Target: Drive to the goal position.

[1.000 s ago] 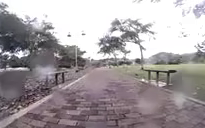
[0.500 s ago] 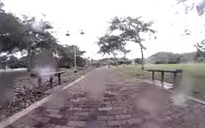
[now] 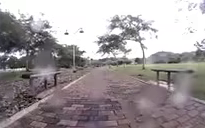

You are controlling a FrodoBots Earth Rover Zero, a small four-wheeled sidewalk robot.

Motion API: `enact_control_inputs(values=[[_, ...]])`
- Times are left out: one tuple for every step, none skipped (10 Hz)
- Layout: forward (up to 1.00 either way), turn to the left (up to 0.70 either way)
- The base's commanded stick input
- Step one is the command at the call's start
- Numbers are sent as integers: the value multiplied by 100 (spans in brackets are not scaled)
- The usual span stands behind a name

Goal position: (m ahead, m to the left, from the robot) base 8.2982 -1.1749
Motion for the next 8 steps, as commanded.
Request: enact_control_inputs(values=[[70, 0], [70, 0], [70, 0], [70, 0], [70, 0], [70, 0], [70, 0], [70, 0]])
